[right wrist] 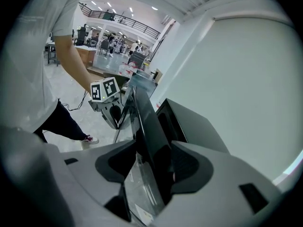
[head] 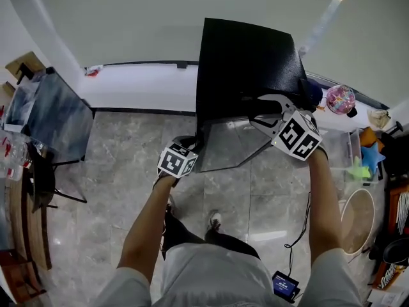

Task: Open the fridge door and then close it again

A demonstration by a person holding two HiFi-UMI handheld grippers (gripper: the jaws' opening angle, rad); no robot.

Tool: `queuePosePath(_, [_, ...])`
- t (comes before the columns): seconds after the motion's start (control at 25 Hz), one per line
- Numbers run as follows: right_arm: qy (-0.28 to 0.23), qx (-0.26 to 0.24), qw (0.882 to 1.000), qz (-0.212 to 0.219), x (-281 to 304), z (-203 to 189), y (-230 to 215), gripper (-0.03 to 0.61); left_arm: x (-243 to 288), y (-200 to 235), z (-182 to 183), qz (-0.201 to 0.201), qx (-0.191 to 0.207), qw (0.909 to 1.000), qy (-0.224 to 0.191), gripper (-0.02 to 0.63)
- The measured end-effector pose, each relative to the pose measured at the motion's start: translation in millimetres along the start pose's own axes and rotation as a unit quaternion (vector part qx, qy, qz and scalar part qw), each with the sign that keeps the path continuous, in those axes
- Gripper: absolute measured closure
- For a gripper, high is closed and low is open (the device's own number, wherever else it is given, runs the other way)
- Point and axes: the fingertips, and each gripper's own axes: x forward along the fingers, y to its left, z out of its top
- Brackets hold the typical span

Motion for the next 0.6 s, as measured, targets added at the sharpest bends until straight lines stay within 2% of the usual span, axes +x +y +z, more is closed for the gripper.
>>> queuePosePath(0.4, [-0.035,-0.044,0.998,0.03,-15.2,-1.2,17.4,0.354,-10.3,-30.0,-13.5,0.068,-0.052,0.9962,-0.012,0.525])
queuePosePath(0.6, [-0.047,-0.06,0.996,0.044,-26.9,-3.5,27.0,0.354,-15.6,-51.1,-19.4,0.081,-0.068,0.9944,-0.008,0.525])
